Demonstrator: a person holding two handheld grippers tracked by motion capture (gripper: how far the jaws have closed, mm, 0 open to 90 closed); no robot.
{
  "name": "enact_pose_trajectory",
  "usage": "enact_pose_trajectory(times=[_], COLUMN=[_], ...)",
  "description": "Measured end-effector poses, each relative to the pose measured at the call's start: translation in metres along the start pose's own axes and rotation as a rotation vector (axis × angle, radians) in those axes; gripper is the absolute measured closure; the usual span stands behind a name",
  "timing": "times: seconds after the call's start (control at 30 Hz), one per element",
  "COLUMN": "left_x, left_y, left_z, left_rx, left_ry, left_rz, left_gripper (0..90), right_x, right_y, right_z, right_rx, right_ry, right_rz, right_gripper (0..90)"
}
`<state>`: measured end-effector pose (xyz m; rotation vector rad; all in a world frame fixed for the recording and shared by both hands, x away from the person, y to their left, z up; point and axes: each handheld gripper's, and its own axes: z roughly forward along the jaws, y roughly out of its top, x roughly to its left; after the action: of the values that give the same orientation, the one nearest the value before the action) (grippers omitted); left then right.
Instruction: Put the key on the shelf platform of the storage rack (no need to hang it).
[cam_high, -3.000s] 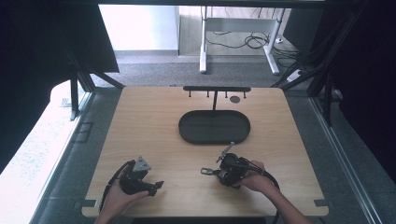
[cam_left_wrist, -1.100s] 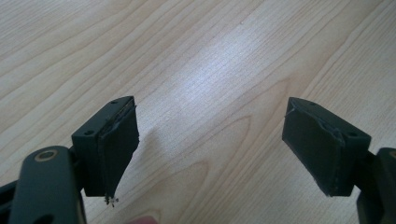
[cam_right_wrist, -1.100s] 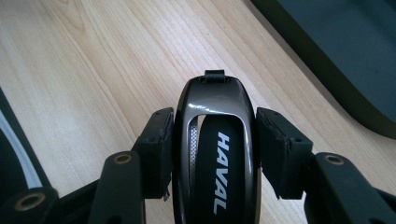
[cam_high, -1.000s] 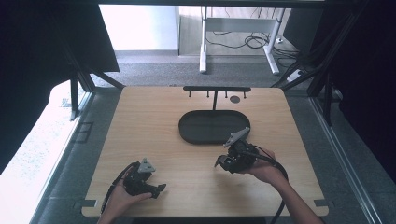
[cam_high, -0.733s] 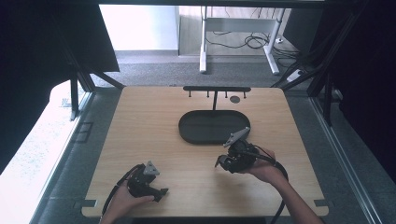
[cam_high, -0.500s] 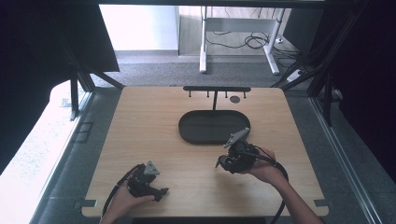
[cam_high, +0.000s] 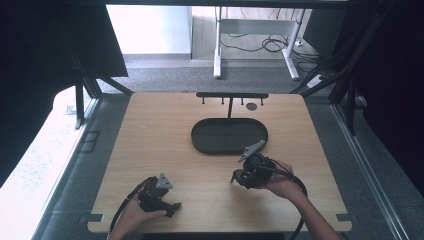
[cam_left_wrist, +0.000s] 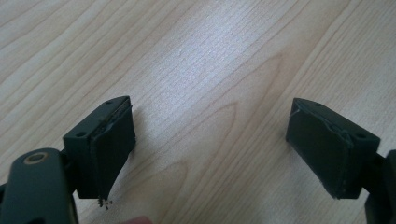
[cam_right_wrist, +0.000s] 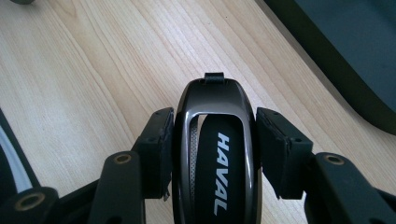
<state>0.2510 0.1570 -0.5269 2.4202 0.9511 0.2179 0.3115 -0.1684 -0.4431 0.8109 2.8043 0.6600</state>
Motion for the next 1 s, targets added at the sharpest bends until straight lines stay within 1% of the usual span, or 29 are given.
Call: enact_pose_trajectory(times=[0.03, 0.07, 0.13, 0.27, 0.37, 0.57, 1.0], left_x=[-0.0003, -0.0011, -0.0012, -0.0028, -0.0032, -0.0047, -0.0041], left_y=[0.0003, 0.0003, 0.0006, 0.0008, 0.0010, 0.0013, 0.0009], left_z=[0.0003, 0.0009, 0.0007, 0.0017, 0.0024, 0.0030, 0.0034], left_rx=[-0.001, -0.006, -0.002, -0.012, -0.018, -0.021, -0.027], left_ry=[0.001, 0.002, 0.001, -0.001, 0.002, 0.001, -0.001], left_rz=[0.007, 0.004, 0.010, 0.003, 0.005, 0.000, 0.013], left_gripper=[14.2, 14.2, 14.2, 14.0, 13.8, 13.7, 13.6], right_x=[0.0005, 0.0007, 0.0016, 0.0021, 0.0025, 0.0032, 0.0034], right_y=[-0.0001, -0.0002, -0.0002, -0.0004, -0.0006, -0.0010, -0.0026], right_z=[0.0008, 0.0016, 0.0023, 0.0027, 0.0030, 0.0039, 0.0083], right_rx=[0.001, 0.001, 0.005, 0.002, 0.000, -0.004, -0.010], right_ry=[-0.002, -0.001, -0.002, -0.007, -0.008, -0.007, -0.007], right_rz=[-0.004, -0.009, -0.007, -0.010, -0.013, -0.008, -0.013], right_gripper=[49.2, 49.2, 49.2, 49.2, 49.2, 49.2, 49.1])
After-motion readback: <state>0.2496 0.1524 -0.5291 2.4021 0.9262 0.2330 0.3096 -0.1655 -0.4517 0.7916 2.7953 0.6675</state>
